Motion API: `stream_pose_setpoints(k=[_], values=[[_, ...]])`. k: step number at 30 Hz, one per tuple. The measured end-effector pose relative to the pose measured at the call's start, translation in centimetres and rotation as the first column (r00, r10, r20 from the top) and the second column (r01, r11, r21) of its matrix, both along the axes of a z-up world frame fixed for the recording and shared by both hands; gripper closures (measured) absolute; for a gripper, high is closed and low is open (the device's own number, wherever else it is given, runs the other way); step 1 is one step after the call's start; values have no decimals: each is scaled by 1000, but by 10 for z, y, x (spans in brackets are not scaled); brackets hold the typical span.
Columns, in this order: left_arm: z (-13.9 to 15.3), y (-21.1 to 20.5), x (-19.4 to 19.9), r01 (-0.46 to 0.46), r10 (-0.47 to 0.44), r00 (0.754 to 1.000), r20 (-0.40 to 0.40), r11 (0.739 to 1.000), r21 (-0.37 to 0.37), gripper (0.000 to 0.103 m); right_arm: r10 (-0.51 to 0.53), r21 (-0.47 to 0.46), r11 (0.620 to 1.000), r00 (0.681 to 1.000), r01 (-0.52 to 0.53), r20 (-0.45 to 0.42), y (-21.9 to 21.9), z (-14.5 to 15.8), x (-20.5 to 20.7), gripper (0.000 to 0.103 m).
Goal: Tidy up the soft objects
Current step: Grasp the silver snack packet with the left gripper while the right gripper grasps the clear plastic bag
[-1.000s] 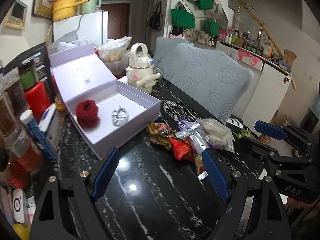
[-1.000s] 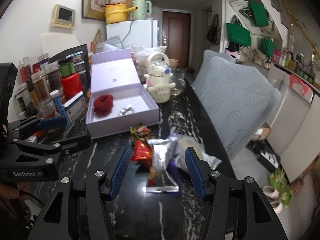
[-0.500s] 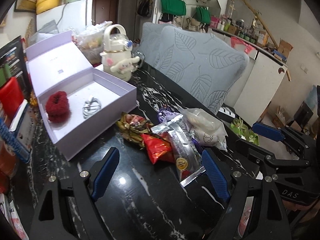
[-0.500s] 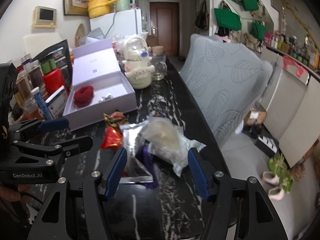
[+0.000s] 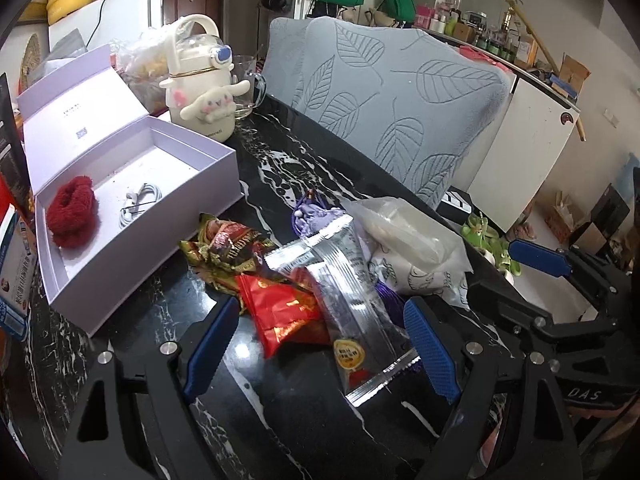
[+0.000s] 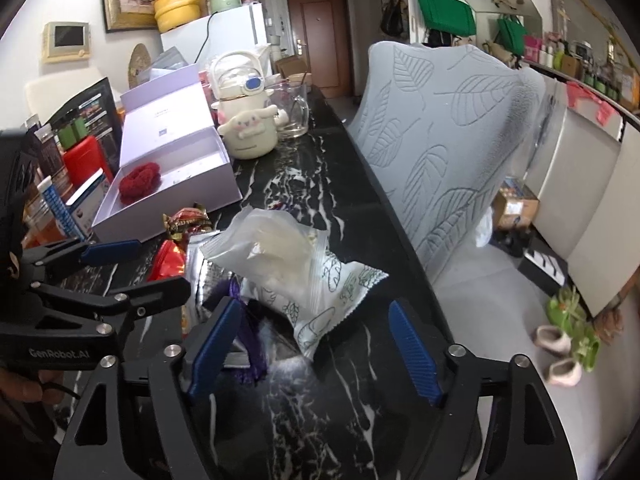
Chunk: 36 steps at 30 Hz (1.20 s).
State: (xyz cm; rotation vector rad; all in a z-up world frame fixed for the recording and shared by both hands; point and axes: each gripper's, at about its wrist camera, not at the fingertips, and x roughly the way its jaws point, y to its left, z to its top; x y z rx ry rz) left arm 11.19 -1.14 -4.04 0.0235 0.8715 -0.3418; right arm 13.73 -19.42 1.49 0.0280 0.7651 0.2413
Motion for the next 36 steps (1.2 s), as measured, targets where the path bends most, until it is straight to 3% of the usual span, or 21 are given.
stream_pose_setpoints(k=[15,17,19,22,36], values=[[10,31,19,-109,109,994,17,994,19,18,111,-6,994,990,-110,85,33,-10,42,19],[11,32,20,-112,112,994,20,994,15,18,126,-11,992,989,-125,80,37,-12,46,27],[13,32,21,-109,108,994,25,994,15,18,134,-16,991,990,-133,52,40,-15,50,53],[14,29,22,-97,96,995,30,995,15,18,122,-5,993,992,-122,28,37,-21,53,71],[2,-4,22,2,-2,1000,-8,1000,-26,18,50,49,997,994,-55,96,2,2,27,73]])
